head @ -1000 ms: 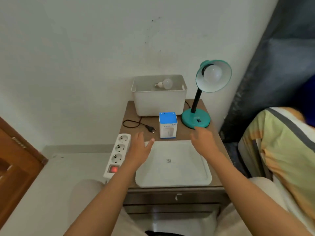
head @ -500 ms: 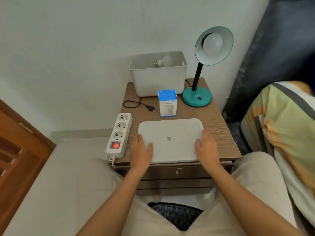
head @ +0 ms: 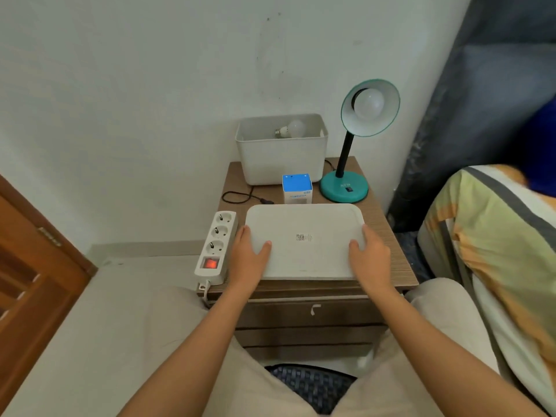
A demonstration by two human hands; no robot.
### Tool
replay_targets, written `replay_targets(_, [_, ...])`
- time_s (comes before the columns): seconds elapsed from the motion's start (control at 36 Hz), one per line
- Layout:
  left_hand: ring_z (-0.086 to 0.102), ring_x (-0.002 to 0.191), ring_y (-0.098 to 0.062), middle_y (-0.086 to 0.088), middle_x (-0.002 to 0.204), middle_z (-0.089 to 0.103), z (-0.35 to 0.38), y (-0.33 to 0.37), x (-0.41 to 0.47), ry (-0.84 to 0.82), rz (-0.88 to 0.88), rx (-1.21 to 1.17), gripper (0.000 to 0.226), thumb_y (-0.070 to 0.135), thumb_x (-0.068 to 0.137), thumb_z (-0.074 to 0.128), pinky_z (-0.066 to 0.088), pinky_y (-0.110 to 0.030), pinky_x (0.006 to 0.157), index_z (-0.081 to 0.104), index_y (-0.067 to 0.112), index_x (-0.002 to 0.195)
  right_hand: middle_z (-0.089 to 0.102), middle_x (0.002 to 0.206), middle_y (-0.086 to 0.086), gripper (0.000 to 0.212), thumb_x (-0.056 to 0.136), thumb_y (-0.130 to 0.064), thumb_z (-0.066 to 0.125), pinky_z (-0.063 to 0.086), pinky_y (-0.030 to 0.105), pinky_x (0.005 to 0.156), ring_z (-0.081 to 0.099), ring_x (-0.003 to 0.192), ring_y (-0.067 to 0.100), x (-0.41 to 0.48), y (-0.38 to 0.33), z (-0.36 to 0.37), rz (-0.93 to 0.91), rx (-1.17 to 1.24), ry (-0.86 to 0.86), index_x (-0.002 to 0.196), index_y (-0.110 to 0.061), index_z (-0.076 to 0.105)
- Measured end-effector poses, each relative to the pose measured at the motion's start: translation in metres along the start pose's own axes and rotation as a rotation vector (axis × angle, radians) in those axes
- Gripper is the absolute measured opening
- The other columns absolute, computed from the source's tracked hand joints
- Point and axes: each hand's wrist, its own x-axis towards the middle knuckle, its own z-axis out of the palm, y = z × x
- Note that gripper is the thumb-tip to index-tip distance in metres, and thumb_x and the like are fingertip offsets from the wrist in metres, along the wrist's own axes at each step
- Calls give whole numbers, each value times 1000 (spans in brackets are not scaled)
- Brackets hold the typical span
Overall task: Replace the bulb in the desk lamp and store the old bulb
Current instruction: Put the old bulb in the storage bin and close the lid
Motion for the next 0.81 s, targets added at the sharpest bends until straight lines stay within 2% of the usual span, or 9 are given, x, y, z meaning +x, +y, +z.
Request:
replay_targets(0.19, [44, 124, -25, -12, 137, 46, -44, 43, 44, 83, 79, -61, 47, 21, 91, 57, 33, -27, 93, 43, 2, 131, 51, 135, 20, 45, 93, -11, 48, 38, 33, 101, 48, 123, 32, 36, -66, -15, -112, 53, 56, 136, 0, 40])
replay_targets(0.25, [47, 121, -28, -13, 132, 50, -53, 52, 62, 92, 79, -77, 43, 20, 89, 59, 35, -29, 96, 48, 0, 126, 54, 128, 24, 39, 93, -7, 47, 36, 25, 90, 50, 117, 36, 53, -84, -18, -104, 77, 27, 130, 5, 45])
replay_targets(0.31, [52, 114, -30, -14, 123, 55, -60, 58, 82, 102, 79, -90, 37, 20, 87, 61, 39, -32, 95, 52, 2, 118, 57, 122, 27, 34, 91, -3, 46, 33, 28, 84, 51, 111, 40, 71, -100, -16, -106, 93, 14, 123, 9, 48])
replay_targets(0.36, [53, 113, -31, -14, 120, 56, -66, 65, 102, 106, 83, -97, 33, 20, 88, 61, 40, -32, 92, 53, 3, 115, 56, 123, 28, 34, 90, -3, 47, 34, 32, 89, 50, 113, 40, 89, -113, -12, -107, 109, 9, 122, 10, 48])
replay_targets(0.44, [45, 125, -29, -15, 136, 47, -73, 77, 131, 102, 63, -92, 46, 19, 90, 58, 34, -30, 98, 45, -1, 129, 55, 128, 23, 36, 91, -5, 48, 34, 30, 92, 49, 117, 36, 116, -130, -2, -119, 130, -2, 126, 6, 48])
replay_targets(0.5, [42, 129, -27, -14, 142, 43, -74, 83, 153, 103, 59, -95, 51, 20, 91, 58, 33, -30, 102, 40, 0, 135, 52, 133, 20, 42, 92, -7, 48, 35, 32, 100, 47, 122, 34, 135, -139, 6, -123, 159, -18, 132, 2, 44])
replay_targets(0.67, [42, 128, -28, -16, 141, 43, -71, 93, 217, 110, 56, -102, 48, 18, 91, 56, 34, -32, 99, 42, -3, 132, 47, 140, 18, 47, 93, -8, 49, 30, 24, 104, 44, 128, 29, 192, -159, 32, -104, 213, -43, 138, 1, 39])
replay_targets(0.75, [42, 127, -29, -19, 140, 43, -64, 98, 247, 98, 55, -109, 47, 16, 91, 56, 35, -31, 99, 42, -5, 131, 37, 149, 12, 52, 94, -14, 48, 26, 31, 113, 36, 137, 25, 221, -162, 45, -54, 240, -71, 143, -6, 32])
replay_targets(0.81, [43, 126, -29, -19, 139, 44, -58, 99, 266, 84, 53, -112, 46, 15, 91, 56, 35, -29, 95, 43, -5, 130, 41, 147, 12, 50, 94, -14, 46, 30, 31, 109, 40, 134, 26, 238, -164, 51, -35, 199, -66, 142, -6, 34])
